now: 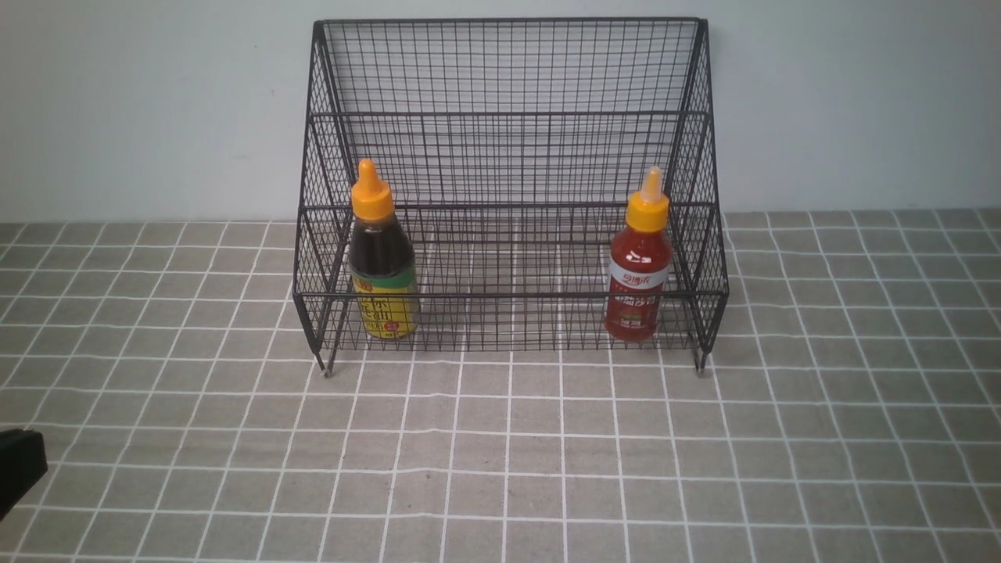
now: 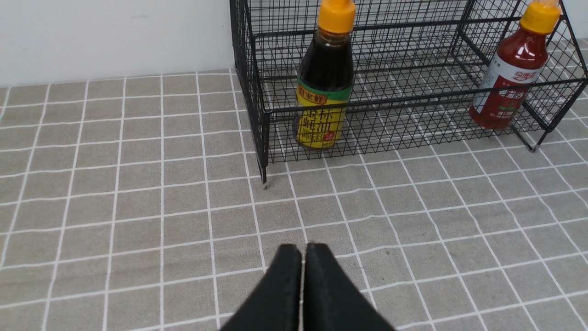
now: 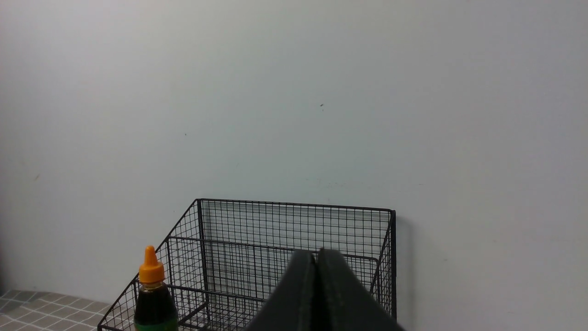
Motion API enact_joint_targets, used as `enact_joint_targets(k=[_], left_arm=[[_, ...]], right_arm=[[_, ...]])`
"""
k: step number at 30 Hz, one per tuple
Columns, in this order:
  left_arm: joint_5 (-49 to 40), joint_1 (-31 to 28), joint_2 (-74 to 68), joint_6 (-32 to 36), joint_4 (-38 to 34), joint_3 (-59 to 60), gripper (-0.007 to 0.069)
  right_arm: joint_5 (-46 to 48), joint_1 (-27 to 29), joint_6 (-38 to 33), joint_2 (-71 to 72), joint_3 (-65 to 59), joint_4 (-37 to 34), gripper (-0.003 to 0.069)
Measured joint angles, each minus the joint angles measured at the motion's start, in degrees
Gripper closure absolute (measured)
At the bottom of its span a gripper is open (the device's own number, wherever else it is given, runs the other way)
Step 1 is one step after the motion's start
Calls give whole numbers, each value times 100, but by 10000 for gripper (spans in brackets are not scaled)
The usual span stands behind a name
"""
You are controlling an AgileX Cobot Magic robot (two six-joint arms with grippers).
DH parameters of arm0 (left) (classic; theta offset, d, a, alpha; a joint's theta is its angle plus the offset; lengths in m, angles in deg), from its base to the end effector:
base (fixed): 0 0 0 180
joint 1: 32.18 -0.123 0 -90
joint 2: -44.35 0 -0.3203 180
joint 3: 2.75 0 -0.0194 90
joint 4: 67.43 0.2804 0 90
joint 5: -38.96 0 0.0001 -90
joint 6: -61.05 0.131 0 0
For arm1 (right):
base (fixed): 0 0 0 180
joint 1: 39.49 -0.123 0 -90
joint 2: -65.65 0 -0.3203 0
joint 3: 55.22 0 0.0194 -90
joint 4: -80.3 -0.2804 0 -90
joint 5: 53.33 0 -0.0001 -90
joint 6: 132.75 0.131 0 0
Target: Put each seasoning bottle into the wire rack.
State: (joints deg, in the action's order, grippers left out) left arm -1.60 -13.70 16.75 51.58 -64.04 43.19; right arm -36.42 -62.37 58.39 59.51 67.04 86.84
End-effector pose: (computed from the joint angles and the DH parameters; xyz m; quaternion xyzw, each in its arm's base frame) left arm 0.0955 -0.0266 0.3160 0.0743 0.8355 -0.1038 0.5344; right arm 0.0514 0.0170 0.3192 -0.0888 0.6413 0.1724 0.7424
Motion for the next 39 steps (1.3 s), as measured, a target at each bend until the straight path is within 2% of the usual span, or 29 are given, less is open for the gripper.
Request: enact_joint_targets(k=[10,14,16,21,26,39], left_arm=[[19,-150,195,148,75,147,631],[370,-656,675,218,83,668,631],[798,-1060,1096,306,12,1233,631],[1539,-1620,1995,389,-187,2603,631],[1723,-1695,2133,511,-77,3334,631],[1838,-1701,2133,557,2,3355,631]], right_arm=[[0,0,0,0,-5,2,672],[0,0,0,0,-5,2,673],[0,0,0,0,-5,2,673],[0,0,0,0,-5,2,673],[-13,0,0,0,-6,2,673],[-19,0,0,0,-6,21,673]])
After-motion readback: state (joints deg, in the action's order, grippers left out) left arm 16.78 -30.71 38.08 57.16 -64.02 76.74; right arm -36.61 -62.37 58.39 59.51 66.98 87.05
